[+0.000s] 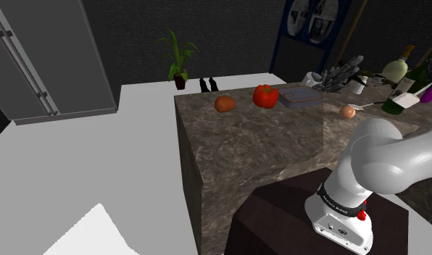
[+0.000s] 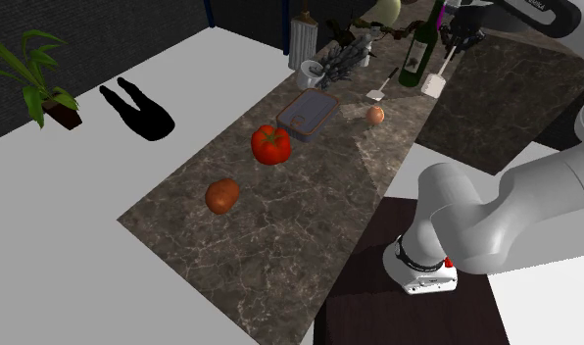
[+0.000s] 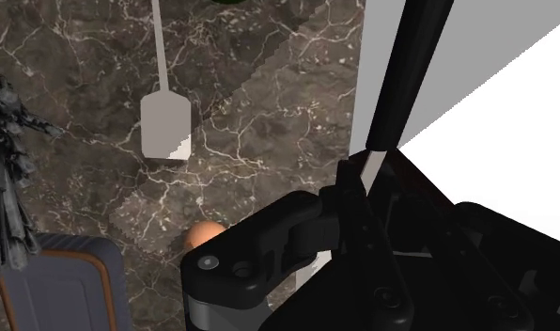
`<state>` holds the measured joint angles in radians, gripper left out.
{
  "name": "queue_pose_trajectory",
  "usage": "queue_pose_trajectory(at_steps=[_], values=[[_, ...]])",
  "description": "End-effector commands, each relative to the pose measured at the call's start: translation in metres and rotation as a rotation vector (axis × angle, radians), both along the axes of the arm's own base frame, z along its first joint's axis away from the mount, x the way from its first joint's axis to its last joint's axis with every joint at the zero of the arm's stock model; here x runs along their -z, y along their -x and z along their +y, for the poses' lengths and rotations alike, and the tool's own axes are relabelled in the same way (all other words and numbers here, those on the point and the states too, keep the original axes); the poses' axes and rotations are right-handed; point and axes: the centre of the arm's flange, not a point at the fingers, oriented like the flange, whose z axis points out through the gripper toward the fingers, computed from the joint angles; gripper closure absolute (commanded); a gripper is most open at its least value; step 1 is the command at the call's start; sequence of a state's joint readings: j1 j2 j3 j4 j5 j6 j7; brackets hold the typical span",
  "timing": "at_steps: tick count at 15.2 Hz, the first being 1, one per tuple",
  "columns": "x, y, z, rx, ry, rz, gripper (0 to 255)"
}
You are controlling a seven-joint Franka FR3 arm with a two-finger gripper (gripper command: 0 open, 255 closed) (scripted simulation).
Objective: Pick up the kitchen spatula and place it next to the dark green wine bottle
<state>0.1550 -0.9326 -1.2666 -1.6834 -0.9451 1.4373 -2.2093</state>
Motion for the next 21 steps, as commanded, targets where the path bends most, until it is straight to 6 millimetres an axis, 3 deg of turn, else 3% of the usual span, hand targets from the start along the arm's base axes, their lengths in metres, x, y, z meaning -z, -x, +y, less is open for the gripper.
queue_pose_trajectory(at_steps=[1, 21], values=[[0.010, 0.000, 0.001, 0.000, 0.000, 0.000, 255], [0.115, 0.000, 0.001, 0.000, 0.000, 0.000, 255]])
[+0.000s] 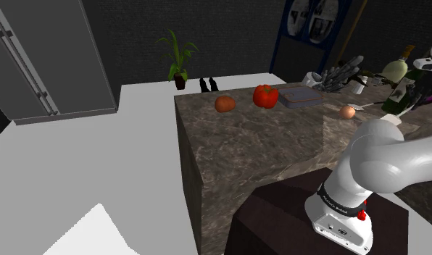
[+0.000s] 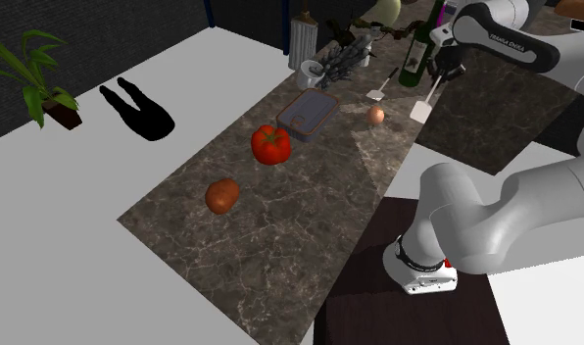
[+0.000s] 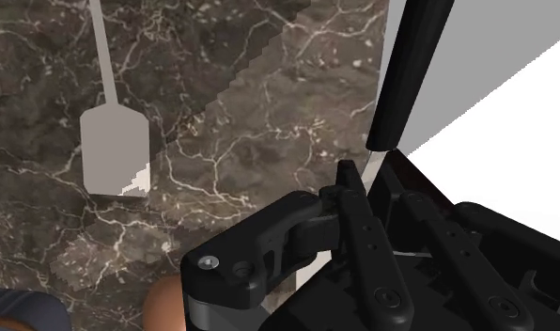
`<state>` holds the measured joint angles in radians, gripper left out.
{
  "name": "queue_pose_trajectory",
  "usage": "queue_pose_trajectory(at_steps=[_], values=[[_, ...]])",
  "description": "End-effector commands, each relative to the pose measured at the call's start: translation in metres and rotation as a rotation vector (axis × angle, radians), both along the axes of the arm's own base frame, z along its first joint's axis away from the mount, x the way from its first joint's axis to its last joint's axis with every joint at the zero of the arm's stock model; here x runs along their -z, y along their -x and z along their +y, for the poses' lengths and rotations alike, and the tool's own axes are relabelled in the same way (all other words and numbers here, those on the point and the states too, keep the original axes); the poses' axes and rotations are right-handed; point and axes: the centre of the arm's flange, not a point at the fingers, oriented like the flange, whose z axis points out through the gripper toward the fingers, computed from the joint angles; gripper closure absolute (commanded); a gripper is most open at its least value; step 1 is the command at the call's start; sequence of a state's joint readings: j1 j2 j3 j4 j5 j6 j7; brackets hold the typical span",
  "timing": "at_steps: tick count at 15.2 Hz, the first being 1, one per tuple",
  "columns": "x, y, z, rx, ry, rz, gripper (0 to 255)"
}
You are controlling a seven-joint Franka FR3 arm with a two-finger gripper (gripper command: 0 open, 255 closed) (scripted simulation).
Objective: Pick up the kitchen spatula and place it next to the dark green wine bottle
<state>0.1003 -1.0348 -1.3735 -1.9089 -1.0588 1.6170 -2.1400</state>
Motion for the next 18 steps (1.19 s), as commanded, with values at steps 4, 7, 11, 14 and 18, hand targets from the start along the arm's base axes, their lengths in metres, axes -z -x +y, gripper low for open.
queue_pose_trajectory(at_steps=[4, 7, 11, 14, 18], values=[[0.026, 0.000, 0.000, 0.000, 0.000, 0.000, 255], [0.042, 0.000, 0.000, 0.000, 0.000, 0.000, 255], [0.063, 0.000, 0.000, 0.000, 0.000, 0.000, 255], [0.079, 0.000, 0.000, 0.000, 0.000, 0.000, 255], [0.095, 0.000, 0.000, 0.000, 0.000, 0.000, 255]])
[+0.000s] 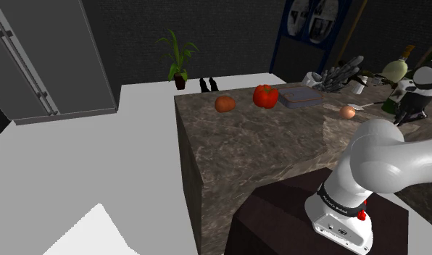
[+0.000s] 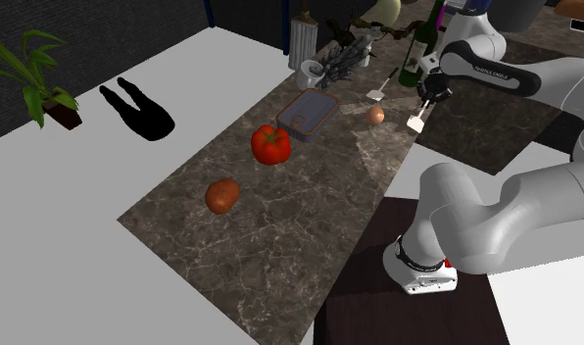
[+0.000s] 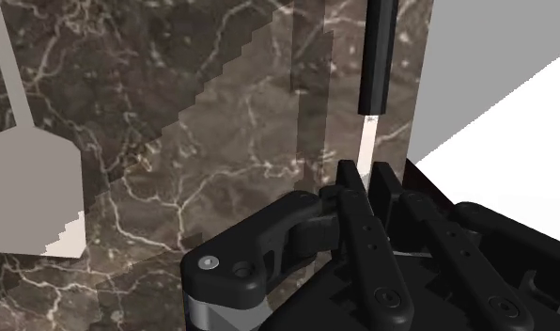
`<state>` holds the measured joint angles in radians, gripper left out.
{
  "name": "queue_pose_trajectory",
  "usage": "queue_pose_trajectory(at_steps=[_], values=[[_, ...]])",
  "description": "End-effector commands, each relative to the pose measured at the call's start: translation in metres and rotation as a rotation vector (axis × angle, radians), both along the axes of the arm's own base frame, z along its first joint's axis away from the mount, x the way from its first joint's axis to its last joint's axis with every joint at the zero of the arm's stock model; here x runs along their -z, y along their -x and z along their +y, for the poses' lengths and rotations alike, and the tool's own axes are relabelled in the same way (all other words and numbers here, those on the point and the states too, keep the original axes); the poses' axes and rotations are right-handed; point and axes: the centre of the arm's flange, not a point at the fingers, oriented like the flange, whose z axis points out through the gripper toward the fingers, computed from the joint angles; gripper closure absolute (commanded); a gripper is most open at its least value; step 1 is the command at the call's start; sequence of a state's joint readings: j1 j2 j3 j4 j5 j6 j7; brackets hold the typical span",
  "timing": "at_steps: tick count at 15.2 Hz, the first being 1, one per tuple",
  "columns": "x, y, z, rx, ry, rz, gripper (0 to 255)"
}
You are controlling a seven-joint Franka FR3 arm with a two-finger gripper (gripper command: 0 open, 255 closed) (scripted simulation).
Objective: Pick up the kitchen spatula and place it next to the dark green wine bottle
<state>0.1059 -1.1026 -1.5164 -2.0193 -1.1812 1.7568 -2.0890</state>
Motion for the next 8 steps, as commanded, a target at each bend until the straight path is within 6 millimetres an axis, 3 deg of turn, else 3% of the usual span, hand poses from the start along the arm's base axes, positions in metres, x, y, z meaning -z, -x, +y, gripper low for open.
queue_pose_trajectory(at_steps=[1, 6, 7, 8], values=[[0.0022, -0.0002, -0.0002, 0.000, 0.000, 0.000, 255], [0.0021, -0.0002, -0.0002, 0.000, 0.000, 0.000, 255], [0.0021, -0.0002, -0.0002, 0.000, 0.000, 0.000, 0], [0.0021, -0.0002, -0.0002, 0.000, 0.000, 0.000, 0]])
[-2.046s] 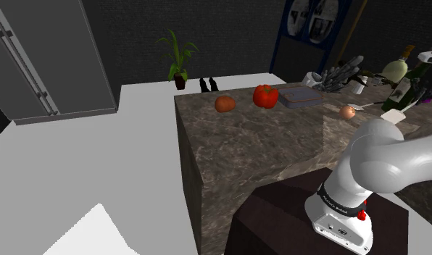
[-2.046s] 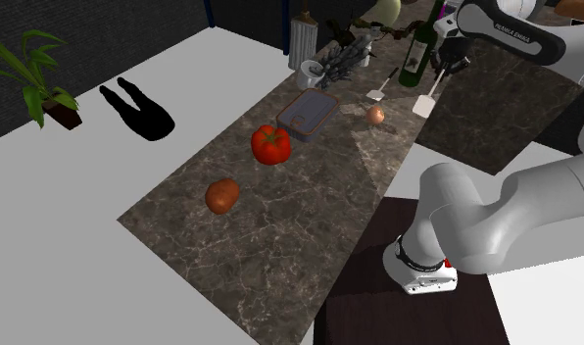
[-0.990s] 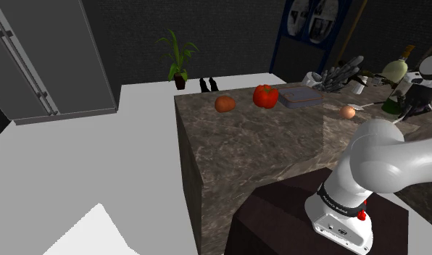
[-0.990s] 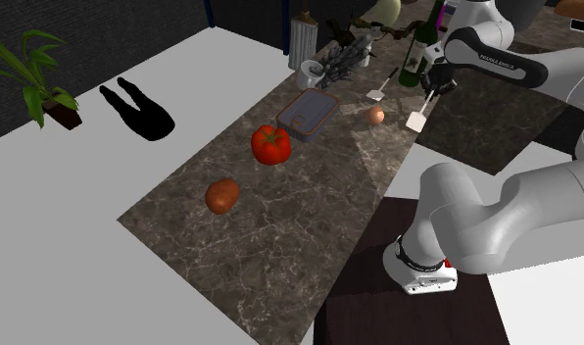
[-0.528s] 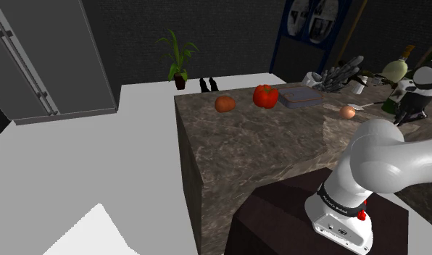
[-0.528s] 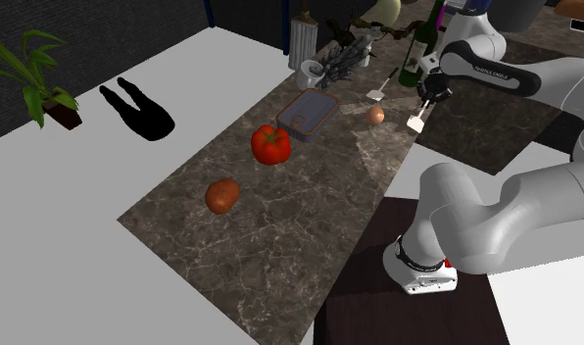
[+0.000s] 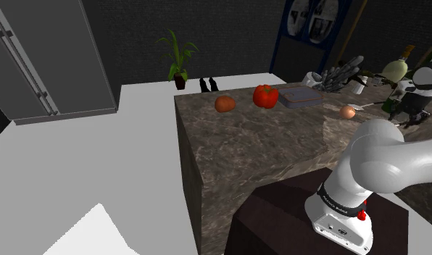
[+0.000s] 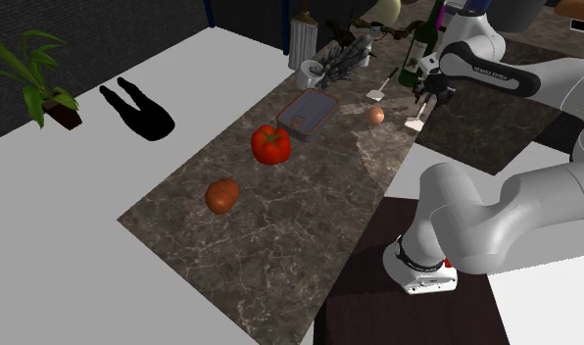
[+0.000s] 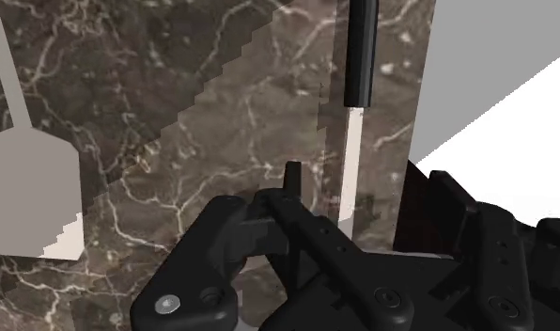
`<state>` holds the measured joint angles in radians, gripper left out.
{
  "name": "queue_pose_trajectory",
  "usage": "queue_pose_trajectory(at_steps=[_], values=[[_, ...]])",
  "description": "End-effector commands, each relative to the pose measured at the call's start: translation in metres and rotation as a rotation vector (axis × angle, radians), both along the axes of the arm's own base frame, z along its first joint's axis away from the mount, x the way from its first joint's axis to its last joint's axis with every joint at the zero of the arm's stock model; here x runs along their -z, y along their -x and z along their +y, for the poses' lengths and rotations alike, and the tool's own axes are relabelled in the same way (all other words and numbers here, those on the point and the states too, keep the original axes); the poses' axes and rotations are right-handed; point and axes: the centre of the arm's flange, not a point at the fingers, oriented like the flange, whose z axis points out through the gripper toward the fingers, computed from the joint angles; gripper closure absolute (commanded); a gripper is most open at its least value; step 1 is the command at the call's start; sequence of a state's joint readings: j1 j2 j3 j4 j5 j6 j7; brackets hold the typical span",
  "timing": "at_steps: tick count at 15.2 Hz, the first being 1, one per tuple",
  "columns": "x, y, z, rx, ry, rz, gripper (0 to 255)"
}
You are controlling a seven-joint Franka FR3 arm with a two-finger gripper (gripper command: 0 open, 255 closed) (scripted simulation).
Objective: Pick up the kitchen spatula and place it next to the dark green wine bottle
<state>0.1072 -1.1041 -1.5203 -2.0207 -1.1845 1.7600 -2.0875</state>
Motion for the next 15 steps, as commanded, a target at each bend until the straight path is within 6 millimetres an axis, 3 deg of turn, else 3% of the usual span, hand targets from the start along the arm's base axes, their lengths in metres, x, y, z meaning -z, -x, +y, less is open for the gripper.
queue_pose_trajectory(at_steps=[1, 4, 8, 15], values=[[0.000, 0.000, 0.000, 0.000, 0.000, 0.000, 0], [0.000, 0.000, 0.000, 0.000, 0.000, 0.000, 0], [-0.050, -0.002, 0.003, 0.000, 0.000, 0.000, 0], [-0.050, -0.002, 0.003, 0.000, 0.000, 0.000, 0]])
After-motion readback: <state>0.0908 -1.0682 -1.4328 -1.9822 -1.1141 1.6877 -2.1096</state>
